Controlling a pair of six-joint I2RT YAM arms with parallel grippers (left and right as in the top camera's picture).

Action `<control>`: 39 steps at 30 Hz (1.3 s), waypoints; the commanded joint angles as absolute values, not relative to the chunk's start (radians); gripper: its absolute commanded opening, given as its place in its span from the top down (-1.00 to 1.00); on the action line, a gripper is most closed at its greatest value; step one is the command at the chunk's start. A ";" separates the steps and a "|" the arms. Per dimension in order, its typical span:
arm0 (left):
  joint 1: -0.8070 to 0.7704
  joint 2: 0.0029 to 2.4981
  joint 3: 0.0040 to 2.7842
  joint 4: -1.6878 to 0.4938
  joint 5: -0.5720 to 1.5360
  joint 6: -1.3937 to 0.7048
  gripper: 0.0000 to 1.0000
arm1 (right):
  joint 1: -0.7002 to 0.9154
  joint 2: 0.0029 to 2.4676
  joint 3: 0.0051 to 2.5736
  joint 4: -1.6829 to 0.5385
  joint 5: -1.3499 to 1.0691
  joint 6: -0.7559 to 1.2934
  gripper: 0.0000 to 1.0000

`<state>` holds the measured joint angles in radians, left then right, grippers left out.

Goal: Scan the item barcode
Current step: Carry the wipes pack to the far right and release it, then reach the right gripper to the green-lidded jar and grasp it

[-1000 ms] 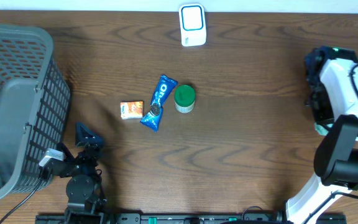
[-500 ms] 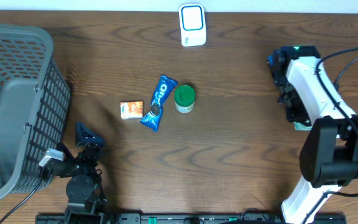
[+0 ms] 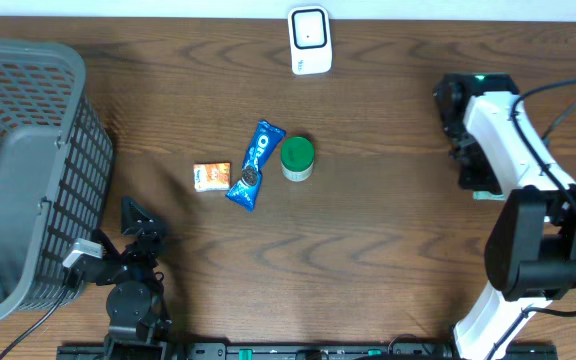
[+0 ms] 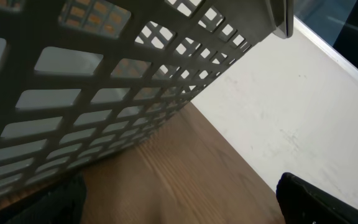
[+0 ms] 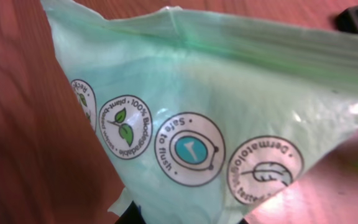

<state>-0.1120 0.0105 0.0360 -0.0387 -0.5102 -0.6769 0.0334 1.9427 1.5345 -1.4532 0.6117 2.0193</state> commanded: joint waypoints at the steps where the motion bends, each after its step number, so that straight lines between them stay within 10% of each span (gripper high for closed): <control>1: -0.107 0.007 0.019 -0.070 -0.513 -0.671 -0.96 | -0.014 1.944 1.528 -1.408 0.664 2.049 0.97; 29: -0.107 0.007 0.019 -0.071 -0.513 -0.671 -0.96 | -0.620 2.115 1.522 -0.934 0.745 1.770 0.98; 35: -0.107 0.007 0.019 -0.070 -0.513 -0.671 -0.96 | -0.714 2.114 1.524 -0.732 0.659 1.250 -0.98; 39: -0.107 0.007 0.019 -0.070 -0.513 -0.671 -0.96 | -0.743 2.083 1.535 -0.696 0.543 1.049 -0.99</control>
<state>-0.1120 0.0105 0.0360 -0.0387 -0.5102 -0.6769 -0.7288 2.1139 1.5215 -0.7002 0.6357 1.3434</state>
